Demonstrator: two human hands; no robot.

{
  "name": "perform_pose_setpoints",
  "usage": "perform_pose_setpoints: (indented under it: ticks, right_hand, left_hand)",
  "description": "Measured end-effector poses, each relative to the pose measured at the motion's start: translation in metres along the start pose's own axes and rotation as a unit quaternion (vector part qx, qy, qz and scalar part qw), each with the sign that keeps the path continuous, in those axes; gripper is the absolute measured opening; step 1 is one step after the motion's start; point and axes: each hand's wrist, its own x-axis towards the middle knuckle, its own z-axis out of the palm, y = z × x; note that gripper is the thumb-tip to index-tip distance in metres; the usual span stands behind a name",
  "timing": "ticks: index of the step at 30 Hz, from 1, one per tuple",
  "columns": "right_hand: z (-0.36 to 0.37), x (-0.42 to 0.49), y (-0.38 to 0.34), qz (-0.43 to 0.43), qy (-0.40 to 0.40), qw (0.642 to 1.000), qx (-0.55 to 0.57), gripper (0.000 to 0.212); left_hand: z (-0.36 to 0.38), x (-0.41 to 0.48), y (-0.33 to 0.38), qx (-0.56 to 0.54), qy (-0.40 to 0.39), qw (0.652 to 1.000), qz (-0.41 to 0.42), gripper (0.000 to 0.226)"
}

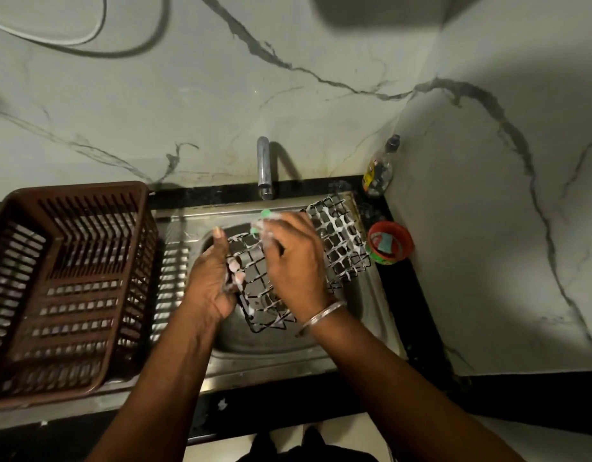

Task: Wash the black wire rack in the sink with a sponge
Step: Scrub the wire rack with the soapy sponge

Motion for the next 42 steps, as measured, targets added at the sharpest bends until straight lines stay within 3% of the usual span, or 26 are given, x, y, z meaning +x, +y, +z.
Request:
perform_pose_setpoints:
  ticks: [3, 6, 10, 13, 17, 19, 22, 26, 29, 32, 35, 38, 40, 42]
  right_hand:
    - [-0.003, 0.003, 0.012, -0.081, -0.036, 0.996, -0.012, 0.021]
    - [-0.018, 0.013, 0.037, 0.003, 0.023, 0.999, -0.041, 0.023]
    - [-0.032, 0.019, 0.057, -0.020, -0.011, 0.995, -0.093, 0.023]
    - [-0.038, 0.024, 0.065, 0.024, 0.036, 0.995, -0.095, 0.024]
    - [-0.042, 0.027, 0.072, -0.003, 0.034, 0.993, -0.109, 0.021]
    - [-0.045, 0.030, 0.075, 0.054, 0.073, 0.990, -0.104, 0.020]
    - [-0.049, 0.029, 0.071, -0.005, 0.025, 0.993, -0.116, 0.022]
    - [-0.055, 0.035, 0.078, 0.056, 0.086, 0.990, -0.096, 0.019]
    - [-0.054, 0.033, 0.076, 0.001, 0.053, 0.993, -0.101, 0.020]
    - [-0.056, 0.027, 0.082, 0.045, 0.096, 0.991, -0.077, 0.017]
    - [-0.059, 0.015, 0.086, 0.002, 0.051, 0.995, -0.087, 0.019]
    - [-0.063, 0.007, 0.084, 0.035, 0.073, 0.994, -0.066, 0.019]
    - [-0.066, 0.002, 0.083, -0.003, 0.034, 0.996, -0.081, 0.022]
    - [-0.068, -0.001, 0.086, 0.037, 0.049, 0.994, -0.087, 0.024]
  left_hand:
    - [0.002, -0.015, 0.002, 0.000, -0.001, 1.000, 0.014, 0.113]
    - [-0.003, -0.023, 0.005, -0.009, 0.001, 1.000, 0.030, 0.117]
    - [-0.003, -0.031, 0.006, -0.005, 0.010, 0.999, 0.034, 0.101]
    - [0.004, -0.038, 0.007, -0.001, 0.026, 0.999, 0.021, 0.089]
    - [0.007, -0.042, 0.010, 0.000, 0.020, 1.000, 0.013, 0.077]
    - [0.007, -0.045, 0.013, -0.001, 0.021, 1.000, 0.009, 0.076]
    - [0.006, -0.048, 0.015, 0.011, 0.021, 1.000, 0.006, 0.080]
    - [0.007, -0.052, 0.016, 0.023, 0.029, 0.999, 0.010, 0.087]
    - [0.013, -0.059, 0.018, -0.009, 0.014, 1.000, 0.018, 0.082]
    - [0.018, -0.062, 0.018, -0.014, 0.010, 1.000, 0.014, 0.069]
    - [0.019, -0.064, 0.017, -0.011, -0.005, 1.000, 0.017, 0.072]
    - [0.011, -0.057, 0.014, -0.028, -0.021, 0.999, 0.013, 0.065]
    - [0.010, -0.055, 0.015, -0.029, -0.025, 0.999, 0.023, 0.079]
    - [0.007, -0.052, 0.015, -0.012, -0.005, 0.999, 0.033, 0.102]
